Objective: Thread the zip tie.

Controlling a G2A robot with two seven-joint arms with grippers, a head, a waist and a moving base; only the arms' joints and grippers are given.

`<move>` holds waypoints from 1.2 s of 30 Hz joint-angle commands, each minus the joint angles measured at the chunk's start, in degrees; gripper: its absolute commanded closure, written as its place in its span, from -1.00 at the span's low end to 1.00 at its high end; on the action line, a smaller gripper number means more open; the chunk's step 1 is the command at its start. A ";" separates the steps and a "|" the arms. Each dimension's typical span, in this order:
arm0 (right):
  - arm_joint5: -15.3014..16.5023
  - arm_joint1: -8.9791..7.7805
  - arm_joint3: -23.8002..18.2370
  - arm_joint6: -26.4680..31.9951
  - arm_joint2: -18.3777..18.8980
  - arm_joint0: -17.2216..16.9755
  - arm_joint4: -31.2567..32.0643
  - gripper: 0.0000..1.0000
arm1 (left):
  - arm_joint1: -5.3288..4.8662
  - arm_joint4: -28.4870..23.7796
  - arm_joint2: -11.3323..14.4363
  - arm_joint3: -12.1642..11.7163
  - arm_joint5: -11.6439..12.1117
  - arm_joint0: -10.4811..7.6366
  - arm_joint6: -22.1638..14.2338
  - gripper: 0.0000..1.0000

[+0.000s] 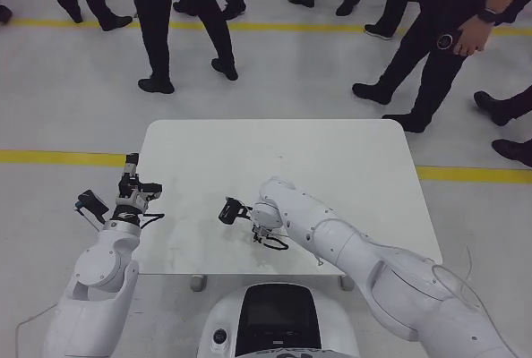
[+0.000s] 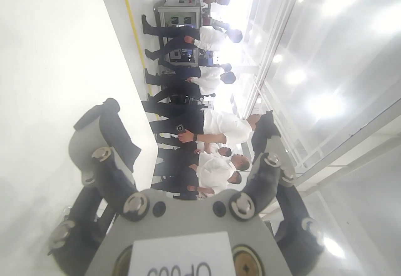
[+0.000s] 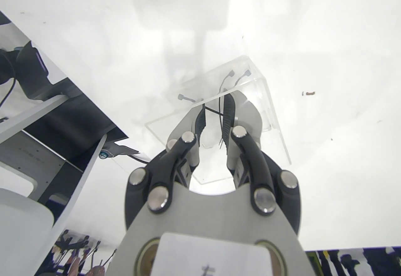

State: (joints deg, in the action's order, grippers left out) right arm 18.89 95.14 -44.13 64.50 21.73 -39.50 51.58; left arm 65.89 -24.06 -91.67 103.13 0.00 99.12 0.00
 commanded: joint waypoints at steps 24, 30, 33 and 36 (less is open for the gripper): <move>0.59 1.80 4.14 0.00 0.47 0.87 0.01 1.00 | 0.00 0.00 0.00 0.00 0.00 0.00 0.00 -1.00; 0.59 1.04 1.64 0.91 1.26 0.69 -0.05 1.00 | 0.00 0.00 0.00 0.00 0.00 0.00 0.00 -1.00; 0.59 0.20 -0.44 1.76 1.69 0.30 -0.20 1.00 | 0.00 0.00 0.00 0.00 0.00 0.00 0.00 -1.00; 0.59 -0.93 -2.86 2.56 2.39 -0.16 -0.51 1.00 | 0.00 0.00 0.00 0.00 0.00 0.00 0.00 -1.00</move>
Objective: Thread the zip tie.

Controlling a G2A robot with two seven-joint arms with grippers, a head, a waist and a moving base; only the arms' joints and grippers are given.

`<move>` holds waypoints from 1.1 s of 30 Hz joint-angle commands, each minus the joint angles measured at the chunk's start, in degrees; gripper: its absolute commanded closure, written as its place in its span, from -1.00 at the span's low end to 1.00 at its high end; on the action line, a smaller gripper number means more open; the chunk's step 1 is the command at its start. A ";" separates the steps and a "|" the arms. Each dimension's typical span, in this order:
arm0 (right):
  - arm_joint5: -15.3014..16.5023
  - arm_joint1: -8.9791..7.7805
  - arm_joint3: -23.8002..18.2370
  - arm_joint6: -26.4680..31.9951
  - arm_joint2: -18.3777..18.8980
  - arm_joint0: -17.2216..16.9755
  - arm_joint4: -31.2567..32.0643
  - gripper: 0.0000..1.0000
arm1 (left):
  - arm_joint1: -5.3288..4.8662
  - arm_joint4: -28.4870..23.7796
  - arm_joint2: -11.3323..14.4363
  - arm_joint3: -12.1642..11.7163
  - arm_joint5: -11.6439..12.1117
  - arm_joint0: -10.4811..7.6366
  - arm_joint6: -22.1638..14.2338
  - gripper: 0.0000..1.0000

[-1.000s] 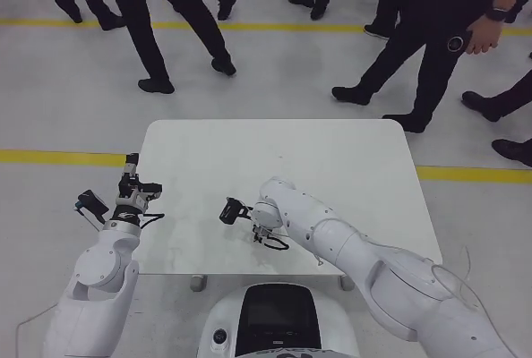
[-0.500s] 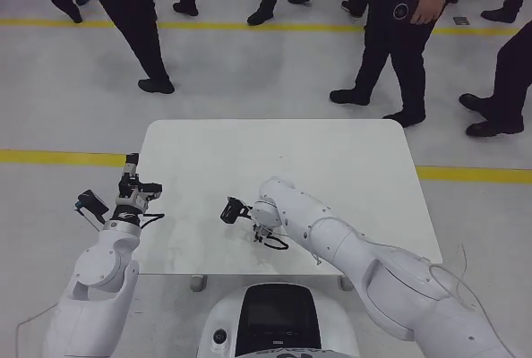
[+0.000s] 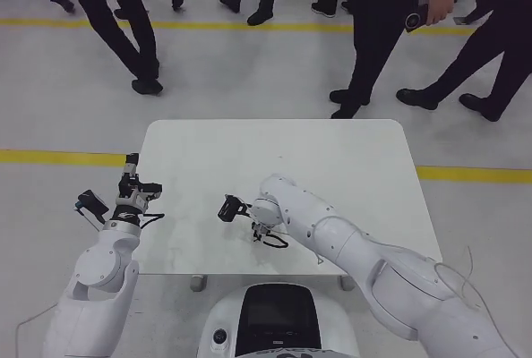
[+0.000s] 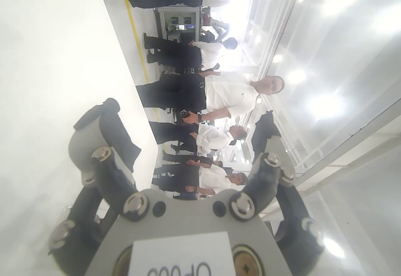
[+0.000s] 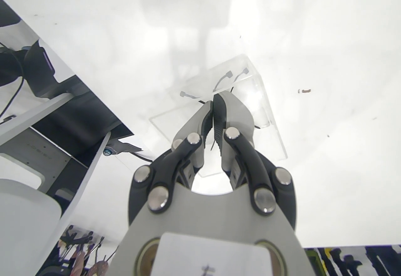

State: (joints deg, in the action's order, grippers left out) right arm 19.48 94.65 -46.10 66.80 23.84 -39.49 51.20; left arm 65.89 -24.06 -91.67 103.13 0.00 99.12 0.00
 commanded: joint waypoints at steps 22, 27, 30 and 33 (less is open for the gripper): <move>0.00 -13.73 -26.09 0.79 10.50 -8.98 -4.64 1.00 | 0.00 0.00 0.00 0.00 0.00 0.00 0.00 -1.00; 0.00 -13.73 -26.09 0.79 10.50 -8.98 -4.64 1.00 | 0.00 0.00 0.00 0.00 0.00 0.00 0.00 -1.00; 0.00 -14.03 -25.76 -3.86 12.25 -10.06 -6.29 1.00 | 0.00 0.00 0.00 0.00 0.00 0.00 0.00 -1.00; 0.00 -15.34 -27.66 -9.09 15.22 -11.98 -10.21 1.00 | 0.00 0.00 0.00 0.00 0.00 0.00 0.00 -1.00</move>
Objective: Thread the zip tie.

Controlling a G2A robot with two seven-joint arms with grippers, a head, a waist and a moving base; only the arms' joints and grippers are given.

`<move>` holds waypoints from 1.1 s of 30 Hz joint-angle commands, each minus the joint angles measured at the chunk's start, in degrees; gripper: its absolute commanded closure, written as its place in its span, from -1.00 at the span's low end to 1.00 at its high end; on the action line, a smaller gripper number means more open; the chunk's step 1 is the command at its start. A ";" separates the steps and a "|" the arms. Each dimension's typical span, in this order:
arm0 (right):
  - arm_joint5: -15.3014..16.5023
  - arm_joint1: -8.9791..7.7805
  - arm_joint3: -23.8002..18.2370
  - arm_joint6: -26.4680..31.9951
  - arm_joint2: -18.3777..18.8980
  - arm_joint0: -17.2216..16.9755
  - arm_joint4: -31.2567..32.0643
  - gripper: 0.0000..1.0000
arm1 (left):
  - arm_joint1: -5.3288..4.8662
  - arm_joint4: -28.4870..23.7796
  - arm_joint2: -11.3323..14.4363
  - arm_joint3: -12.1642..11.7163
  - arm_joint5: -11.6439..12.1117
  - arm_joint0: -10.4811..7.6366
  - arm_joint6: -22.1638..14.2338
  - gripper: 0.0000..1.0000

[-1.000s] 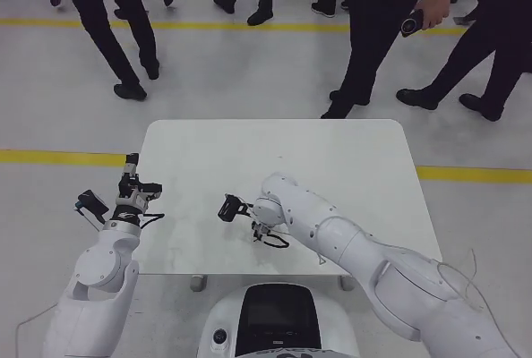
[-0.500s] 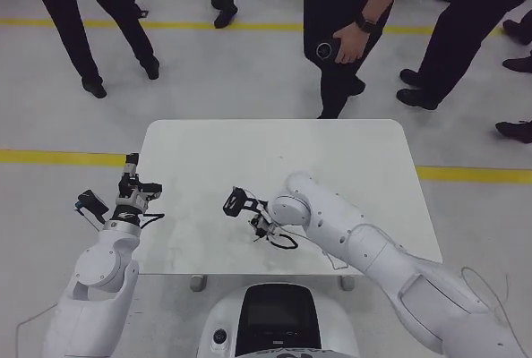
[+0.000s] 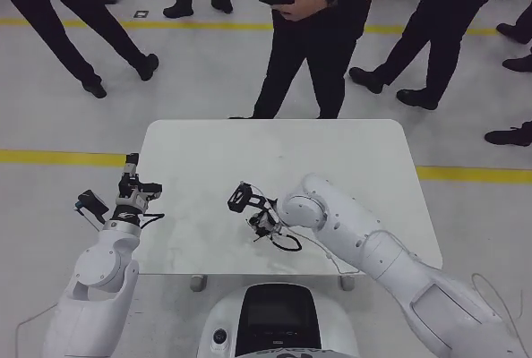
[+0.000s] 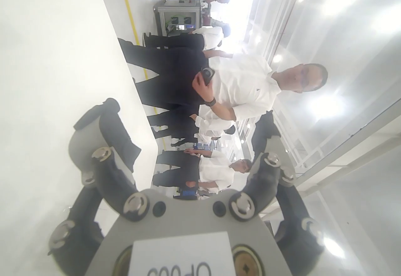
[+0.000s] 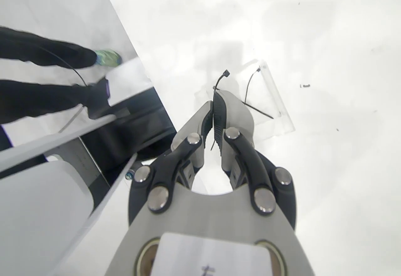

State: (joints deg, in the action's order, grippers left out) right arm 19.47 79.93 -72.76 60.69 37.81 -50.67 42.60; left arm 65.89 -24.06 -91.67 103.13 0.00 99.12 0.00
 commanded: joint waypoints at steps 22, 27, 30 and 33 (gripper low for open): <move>-0.07 -7.66 -10.27 -20.00 7.73 -9.33 -24.46 1.00 | 0.00 0.00 0.00 0.00 0.00 0.00 0.00 -1.00; 0.01 -7.50 -10.34 -26.73 9.83 -11.39 -29.04 1.00 | 0.00 0.00 0.00 0.00 0.00 0.00 0.00 -1.00; 0.01 -7.32 -10.44 -32.40 10.91 -13.42 -32.11 1.00 | 0.00 0.00 0.00 0.00 0.00 0.00 0.00 -1.00; 0.01 -6.89 -10.19 -38.45 11.13 -15.23 -34.49 1.00 | 0.00 0.00 0.00 0.00 0.00 0.00 0.00 -1.00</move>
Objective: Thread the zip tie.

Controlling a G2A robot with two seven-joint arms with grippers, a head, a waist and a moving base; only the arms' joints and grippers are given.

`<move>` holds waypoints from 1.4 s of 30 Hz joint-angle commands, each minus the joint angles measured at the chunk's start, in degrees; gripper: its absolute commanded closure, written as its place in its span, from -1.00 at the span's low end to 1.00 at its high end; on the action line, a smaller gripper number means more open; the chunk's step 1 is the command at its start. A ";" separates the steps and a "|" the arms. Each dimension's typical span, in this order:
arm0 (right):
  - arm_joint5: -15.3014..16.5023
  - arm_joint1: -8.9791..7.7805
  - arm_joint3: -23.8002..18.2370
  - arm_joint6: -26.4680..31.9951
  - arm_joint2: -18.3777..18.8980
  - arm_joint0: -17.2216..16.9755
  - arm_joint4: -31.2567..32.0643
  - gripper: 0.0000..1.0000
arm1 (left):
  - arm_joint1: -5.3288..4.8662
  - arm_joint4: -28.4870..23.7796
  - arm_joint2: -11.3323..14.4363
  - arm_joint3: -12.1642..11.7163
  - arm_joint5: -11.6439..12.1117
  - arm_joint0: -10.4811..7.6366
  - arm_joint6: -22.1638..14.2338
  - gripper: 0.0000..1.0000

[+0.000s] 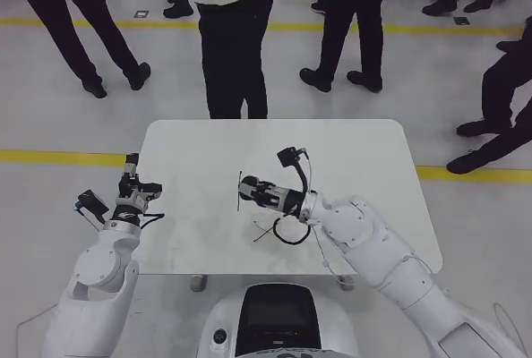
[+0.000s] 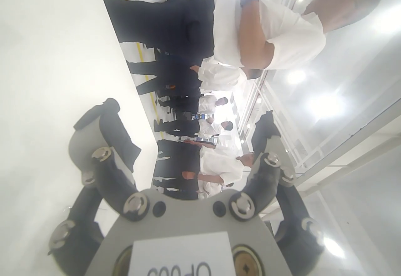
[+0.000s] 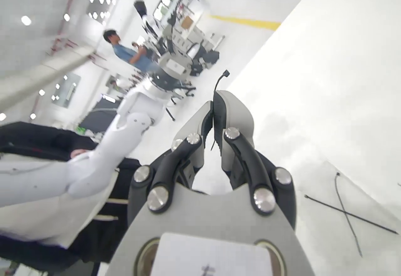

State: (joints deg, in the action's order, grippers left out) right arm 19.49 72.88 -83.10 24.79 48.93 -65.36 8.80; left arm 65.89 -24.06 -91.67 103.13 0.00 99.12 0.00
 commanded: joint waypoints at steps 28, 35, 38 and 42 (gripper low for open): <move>-5.57 3.85 2.77 -25.13 -2.50 -3.60 -4.25 1.00 | 0.00 0.00 0.00 0.00 0.00 0.00 0.00 -1.00; -5.57 3.85 2.77 -25.13 -2.50 -3.60 -4.25 1.00 | -0.04 0.15 0.22 0.32 -0.08 -0.26 -1.49 -1.00; -7.76 3.96 2.68 -24.87 -2.03 -3.80 -4.00 1.00 | -0.62 3.63 -0.55 0.48 -0.39 -0.73 -9.13 -1.00; -11.42 4.48 2.14 -24.01 -1.93 -3.51 -5.16 1.00 | -1.65 8.54 -2.09 -0.08 -1.33 -1.83 -21.21 -1.00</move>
State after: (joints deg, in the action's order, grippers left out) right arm 9.05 77.19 -80.86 0.48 47.09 -68.98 4.00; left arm 64.54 -16.59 -93.52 103.18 -0.96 97.66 -16.32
